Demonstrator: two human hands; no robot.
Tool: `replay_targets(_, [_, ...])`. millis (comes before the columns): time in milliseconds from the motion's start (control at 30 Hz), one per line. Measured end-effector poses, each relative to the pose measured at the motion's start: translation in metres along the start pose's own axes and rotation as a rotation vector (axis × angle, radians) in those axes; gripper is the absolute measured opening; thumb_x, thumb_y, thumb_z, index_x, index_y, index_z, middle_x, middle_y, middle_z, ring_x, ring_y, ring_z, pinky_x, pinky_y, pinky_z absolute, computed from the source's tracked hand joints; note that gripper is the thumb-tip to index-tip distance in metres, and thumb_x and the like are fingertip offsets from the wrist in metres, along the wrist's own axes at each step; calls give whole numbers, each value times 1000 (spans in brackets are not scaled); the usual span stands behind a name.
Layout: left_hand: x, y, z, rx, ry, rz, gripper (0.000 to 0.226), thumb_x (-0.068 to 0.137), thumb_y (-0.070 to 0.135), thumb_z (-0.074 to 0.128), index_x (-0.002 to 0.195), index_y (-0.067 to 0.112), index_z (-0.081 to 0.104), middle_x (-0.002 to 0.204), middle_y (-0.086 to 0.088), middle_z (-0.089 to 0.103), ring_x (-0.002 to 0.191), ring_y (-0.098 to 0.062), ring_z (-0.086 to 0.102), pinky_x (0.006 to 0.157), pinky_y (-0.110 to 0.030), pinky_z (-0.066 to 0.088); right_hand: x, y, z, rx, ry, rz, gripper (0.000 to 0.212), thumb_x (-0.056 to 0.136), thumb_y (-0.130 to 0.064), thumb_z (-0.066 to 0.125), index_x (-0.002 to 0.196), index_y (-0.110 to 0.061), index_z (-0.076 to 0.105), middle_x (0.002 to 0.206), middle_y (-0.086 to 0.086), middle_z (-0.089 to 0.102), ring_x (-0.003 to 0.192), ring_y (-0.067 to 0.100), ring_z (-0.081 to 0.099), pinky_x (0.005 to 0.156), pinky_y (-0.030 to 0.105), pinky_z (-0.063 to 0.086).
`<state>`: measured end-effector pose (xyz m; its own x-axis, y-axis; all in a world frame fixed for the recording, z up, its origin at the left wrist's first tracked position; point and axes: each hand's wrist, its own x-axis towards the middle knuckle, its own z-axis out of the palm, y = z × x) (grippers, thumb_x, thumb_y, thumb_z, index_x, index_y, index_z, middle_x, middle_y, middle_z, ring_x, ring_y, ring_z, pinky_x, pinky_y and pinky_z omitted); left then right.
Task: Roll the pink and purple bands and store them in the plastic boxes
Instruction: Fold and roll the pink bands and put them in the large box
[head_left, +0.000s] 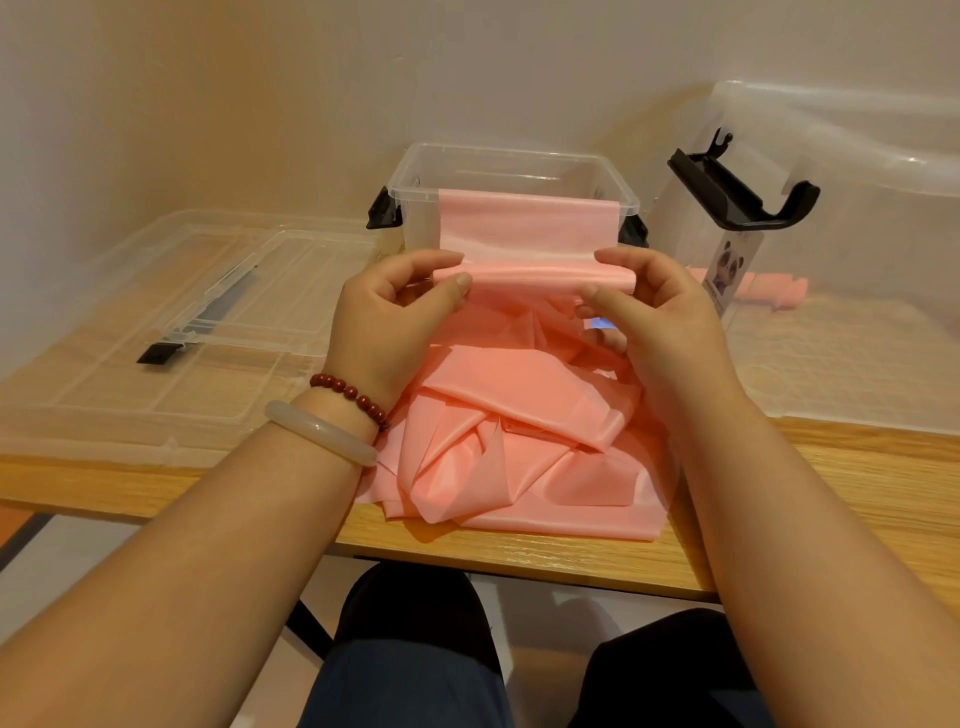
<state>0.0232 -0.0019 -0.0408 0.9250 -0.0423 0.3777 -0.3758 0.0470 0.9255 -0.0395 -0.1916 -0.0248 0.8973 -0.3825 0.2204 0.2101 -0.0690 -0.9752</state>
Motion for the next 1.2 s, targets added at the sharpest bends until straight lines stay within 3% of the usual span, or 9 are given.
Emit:
replay_targets(200, [-1,1,2,-5,0,-29,17,89,-2,62,102,5,70,87,-12,70,74,-9,69,75,-21,55,3,1,-1,-9,45,-27,9,92,-10,65,98,-15,68,84,4,70,75,16,71,64,35,59])
replay_targets(367, [-1,2,2,-14,4,-52,10,92,5,61,95,8,69,86,-9,70,72,-10,70,69,-20,55,3,2,0,17,52,-3,1,92,-13,66,93,-13,67,94,10,72,86,20,73,61,33,59])
replay_targets(467, [-2,4,2,-14,-16,-73,11,92,5,61,89,13,69,85,-7,70,73,-13,72,64,-21,56,2,1,-1,-13,65,11,10,92,-15,67,98,-7,67,94,13,72,85,22,73,64,42,61])
replay_targets(533, [-2,5,2,-17,-16,-78,10,91,4,61,91,12,68,84,-7,70,71,-13,72,63,-21,56,2,0,-1,-13,74,3,14,92,-13,67,105,-7,63,93,9,71,82,22,74,68,48,62])
replay_targets(667, [-3,7,3,-29,-11,-63,16,92,1,59,100,14,63,79,-6,66,65,-12,70,62,-26,59,1,-1,0,-71,66,-34,12,94,-15,64,106,-17,62,72,-6,68,69,16,69,65,54,60])
replay_targets(867, [-3,6,2,-38,-31,-67,17,92,6,62,108,9,66,86,-7,70,70,-11,69,64,-21,56,-1,-1,-4,-39,-1,29,24,89,-13,71,112,-16,65,99,6,69,83,19,72,63,38,61])
replay_targets(967, [-4,5,2,-44,-47,-75,21,93,3,59,111,10,64,94,-14,69,73,-11,70,68,-21,56,0,0,-5,-117,40,8,15,92,-17,67,107,-17,68,89,2,71,76,10,71,57,28,58])
replay_targets(1100, [-4,6,3,-15,-24,-60,13,95,8,57,104,14,64,85,-5,70,70,-8,70,65,-20,56,1,1,-4,-153,74,3,11,91,-23,68,100,-17,70,88,0,74,80,13,73,68,39,62])
replay_targets(1200, [-3,4,4,-11,-28,-77,10,95,13,58,103,14,65,87,-3,71,75,-11,72,62,-21,57,2,1,-4,-131,79,-2,9,90,-21,70,98,-15,69,87,3,73,77,15,72,67,40,62])
